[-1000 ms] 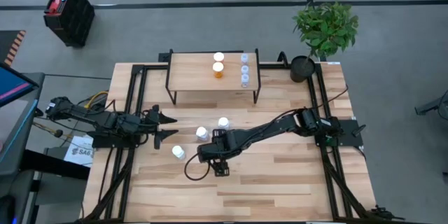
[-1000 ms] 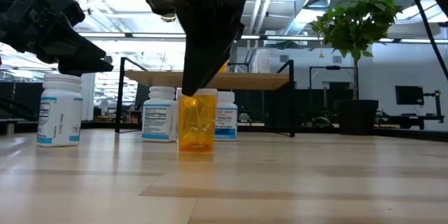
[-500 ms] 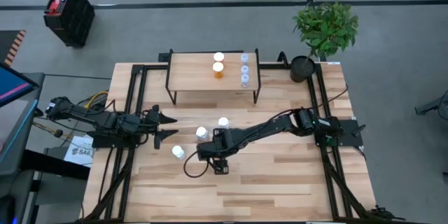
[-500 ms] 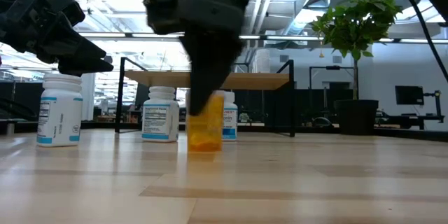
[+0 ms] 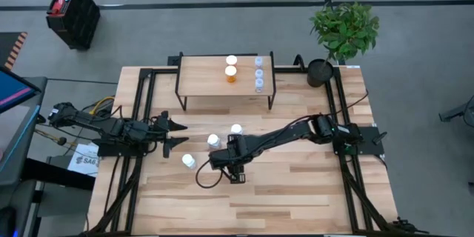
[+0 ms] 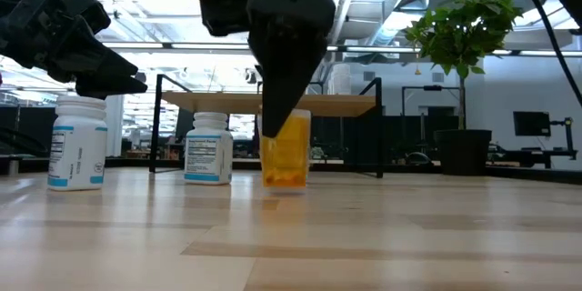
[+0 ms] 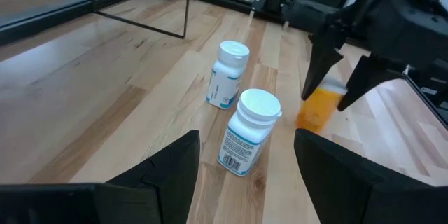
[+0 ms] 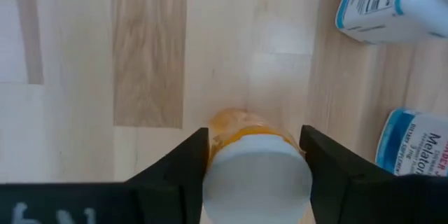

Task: Pick and place medicine bottles onto shelf by color
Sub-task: Put the orange pill bottle aligned with the other orange pill bottles on the shelf

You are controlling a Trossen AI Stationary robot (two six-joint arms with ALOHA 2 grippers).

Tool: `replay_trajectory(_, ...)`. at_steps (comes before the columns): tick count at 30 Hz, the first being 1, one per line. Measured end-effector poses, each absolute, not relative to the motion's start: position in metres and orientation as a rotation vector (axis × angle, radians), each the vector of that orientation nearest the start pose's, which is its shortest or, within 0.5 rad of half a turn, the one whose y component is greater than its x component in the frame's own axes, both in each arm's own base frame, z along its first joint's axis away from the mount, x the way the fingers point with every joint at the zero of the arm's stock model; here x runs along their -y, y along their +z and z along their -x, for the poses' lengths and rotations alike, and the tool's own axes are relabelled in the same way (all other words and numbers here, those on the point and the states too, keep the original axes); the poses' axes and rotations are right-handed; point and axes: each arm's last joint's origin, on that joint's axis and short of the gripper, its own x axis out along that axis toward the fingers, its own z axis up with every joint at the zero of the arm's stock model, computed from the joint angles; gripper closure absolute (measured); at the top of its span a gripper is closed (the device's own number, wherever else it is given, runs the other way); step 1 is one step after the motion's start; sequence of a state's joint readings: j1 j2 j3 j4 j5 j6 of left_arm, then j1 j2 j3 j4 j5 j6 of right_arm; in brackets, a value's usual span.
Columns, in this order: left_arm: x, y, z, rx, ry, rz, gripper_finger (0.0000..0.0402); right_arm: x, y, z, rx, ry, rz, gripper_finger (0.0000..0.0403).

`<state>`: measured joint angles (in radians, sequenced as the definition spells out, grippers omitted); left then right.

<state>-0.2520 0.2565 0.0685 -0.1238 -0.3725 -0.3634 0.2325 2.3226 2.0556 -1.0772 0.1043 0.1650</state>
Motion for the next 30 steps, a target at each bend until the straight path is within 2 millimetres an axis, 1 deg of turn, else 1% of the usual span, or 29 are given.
replay_trajectory(4, 0.016, 0.155, -0.106, -0.271, 0.172, 0.265, 0.018, -0.106, 0.204, -0.461, -1.34, -0.003, 0.088, 0.0213)
replay_trajectory(9, 0.016, 0.155, -0.106, -0.27, 0.172, 0.265, 0.018, -0.106, 0.225, -0.462, -1.32, 0.013, 0.101, 0.0211)
replay_trajectory(12, 0.016, 0.155, -0.106, -0.27, 0.172, 0.265, 0.018, -0.102, 0.245, -0.464, -1.282, 0.036, 0.124, 0.0199)
replay_trajectory(15, 0.016, 0.155, -0.106, -0.27, 0.172, 0.265, 0.018, -0.09, 0.268, -0.465, -1.246, 0.038, 0.153, 0.0201)
replay_trajectory(17, 0.016, 0.155, -0.106, -0.27, 0.172, 0.265, 0.018, -0.079, 0.279, -0.465, -1.213, 0.026, 0.182, 0.0208)
replay_trajectory(20, 0.016, 0.155, -0.106, -0.269, 0.171, 0.265, 0.018, -0.055, 0.295, -0.46, -1.186, 0.006, 0.203, 0.0213)
replay_trajectory(23, 0.016, 0.155, -0.106, -0.269, 0.171, 0.265, 0.018, -0.024, 0.31, -0.456, -1.162, -0.036, 0.204, 0.0207)
replay_trajectory(26, 0.016, 0.155, -0.106, -0.27, 0.171, 0.265, 0.018, 0.009, 0.318, -0.456, -1.129, -0.067, 0.218, 0.0202)
replay_trajectory(30, 0.016, 0.155, -0.106, -0.27, 0.172, 0.265, 0.018, 0.051, 0.322, -0.456, -1.095, -0.115, 0.234, 0.0207)
